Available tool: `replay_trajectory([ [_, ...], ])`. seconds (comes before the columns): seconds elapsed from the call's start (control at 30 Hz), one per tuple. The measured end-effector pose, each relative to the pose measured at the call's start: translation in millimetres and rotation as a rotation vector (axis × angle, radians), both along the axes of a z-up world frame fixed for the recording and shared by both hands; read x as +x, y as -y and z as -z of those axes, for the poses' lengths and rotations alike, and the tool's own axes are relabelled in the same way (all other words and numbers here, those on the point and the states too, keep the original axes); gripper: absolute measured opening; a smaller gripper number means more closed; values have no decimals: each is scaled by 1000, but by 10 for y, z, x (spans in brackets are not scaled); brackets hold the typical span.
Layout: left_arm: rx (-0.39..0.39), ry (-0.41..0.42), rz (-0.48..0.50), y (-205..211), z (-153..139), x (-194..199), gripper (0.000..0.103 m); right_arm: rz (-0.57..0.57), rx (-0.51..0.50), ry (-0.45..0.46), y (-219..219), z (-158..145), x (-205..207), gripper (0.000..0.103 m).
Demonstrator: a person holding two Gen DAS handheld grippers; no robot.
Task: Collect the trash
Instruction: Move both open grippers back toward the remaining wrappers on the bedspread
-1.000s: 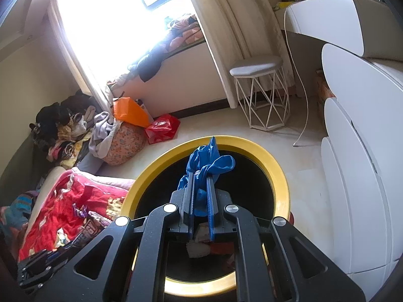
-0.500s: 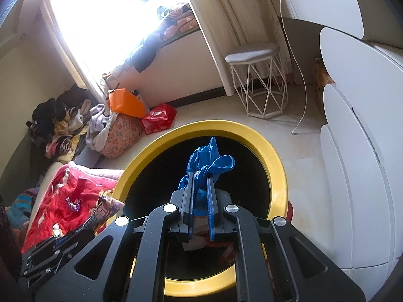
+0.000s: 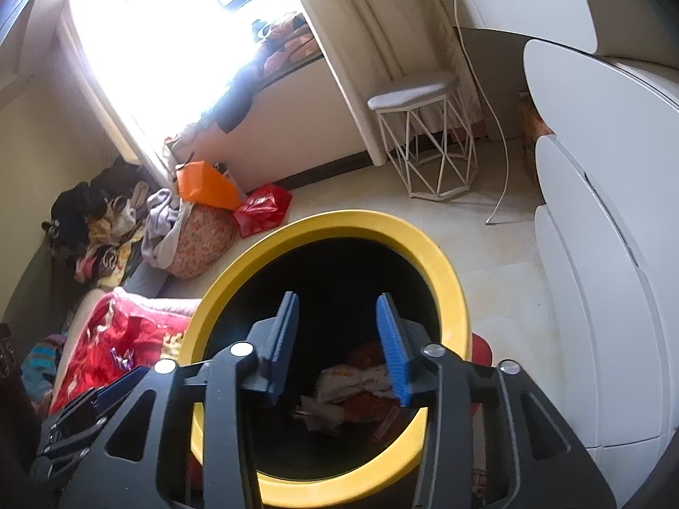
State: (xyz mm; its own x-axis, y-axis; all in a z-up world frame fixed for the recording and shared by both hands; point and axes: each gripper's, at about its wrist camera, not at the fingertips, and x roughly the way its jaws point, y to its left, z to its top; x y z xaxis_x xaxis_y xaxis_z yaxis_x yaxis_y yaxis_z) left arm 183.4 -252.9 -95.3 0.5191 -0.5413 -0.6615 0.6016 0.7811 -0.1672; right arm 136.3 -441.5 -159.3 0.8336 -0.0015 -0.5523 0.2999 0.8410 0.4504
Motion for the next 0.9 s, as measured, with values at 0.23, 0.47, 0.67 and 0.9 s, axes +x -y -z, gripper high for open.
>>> replay_trajectory([
  [0.23, -19, 60, -32, -99, -131, -130, 93, 26, -25, 18, -1, -59, -53, 54],
  [0.47, -31, 100, -88, -291, -262, -197, 93, 28, -51, 38, -61, -123, -93, 65],
  [0.67, -48, 116, -133, -485, -328, -254, 93, 7, -76, 55, -160, -208, -108, 69],
  [0.9, -69, 128, -189, -724, -389, -289, 93, -39, -112, 74, -348, -319, -112, 71],
])
